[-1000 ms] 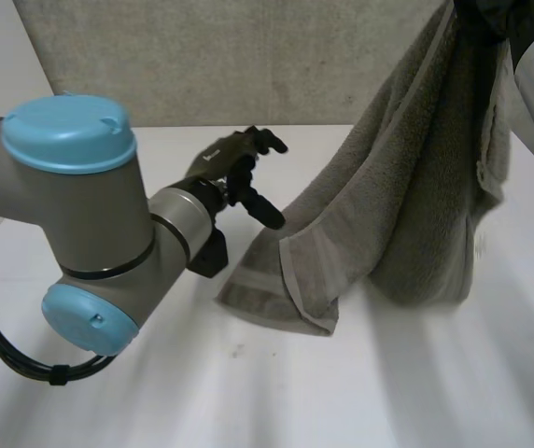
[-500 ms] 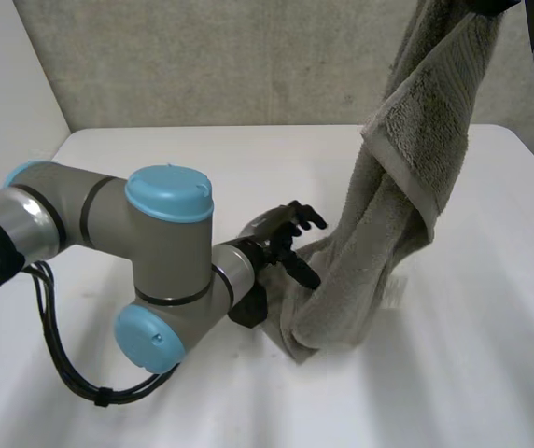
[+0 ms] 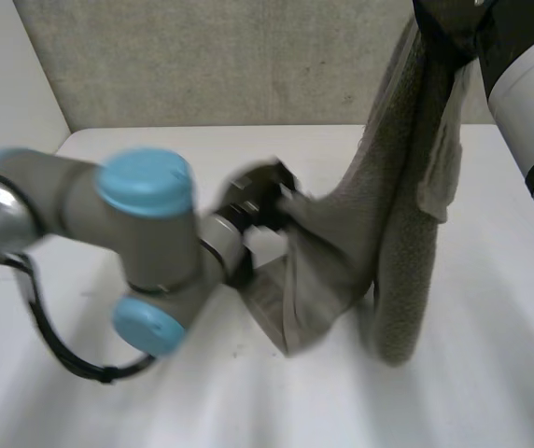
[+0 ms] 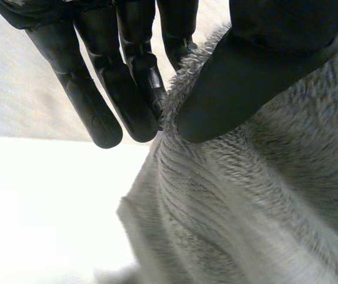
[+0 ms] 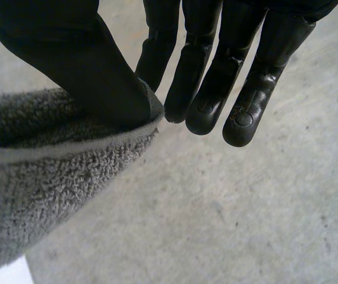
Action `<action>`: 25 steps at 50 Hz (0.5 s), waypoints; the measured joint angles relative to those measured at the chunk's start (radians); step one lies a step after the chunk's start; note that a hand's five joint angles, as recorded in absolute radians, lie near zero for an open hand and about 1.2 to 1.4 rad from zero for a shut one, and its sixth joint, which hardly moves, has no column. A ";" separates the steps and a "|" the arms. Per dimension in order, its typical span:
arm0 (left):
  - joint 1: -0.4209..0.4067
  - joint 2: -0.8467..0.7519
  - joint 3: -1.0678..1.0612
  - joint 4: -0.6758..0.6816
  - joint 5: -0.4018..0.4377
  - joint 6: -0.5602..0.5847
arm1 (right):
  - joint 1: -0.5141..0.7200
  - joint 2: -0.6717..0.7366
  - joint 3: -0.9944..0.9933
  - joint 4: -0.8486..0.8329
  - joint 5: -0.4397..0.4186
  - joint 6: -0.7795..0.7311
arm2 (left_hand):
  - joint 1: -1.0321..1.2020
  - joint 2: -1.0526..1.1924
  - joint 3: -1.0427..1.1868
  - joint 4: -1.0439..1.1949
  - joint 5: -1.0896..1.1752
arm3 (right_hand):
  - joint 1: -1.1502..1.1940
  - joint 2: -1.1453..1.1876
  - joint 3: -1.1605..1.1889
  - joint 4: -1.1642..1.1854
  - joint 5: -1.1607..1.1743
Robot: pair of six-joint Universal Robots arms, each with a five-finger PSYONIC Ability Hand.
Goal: Fold the laundry
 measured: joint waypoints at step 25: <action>0.270 0.730 -0.568 -0.121 0.068 0.859 | -0.149 0.107 0.357 0.170 -0.053 0.010 | 0.010 0.014 0.014 0.016 0.013 | 0.000 0.000 0.000 0.000 0.000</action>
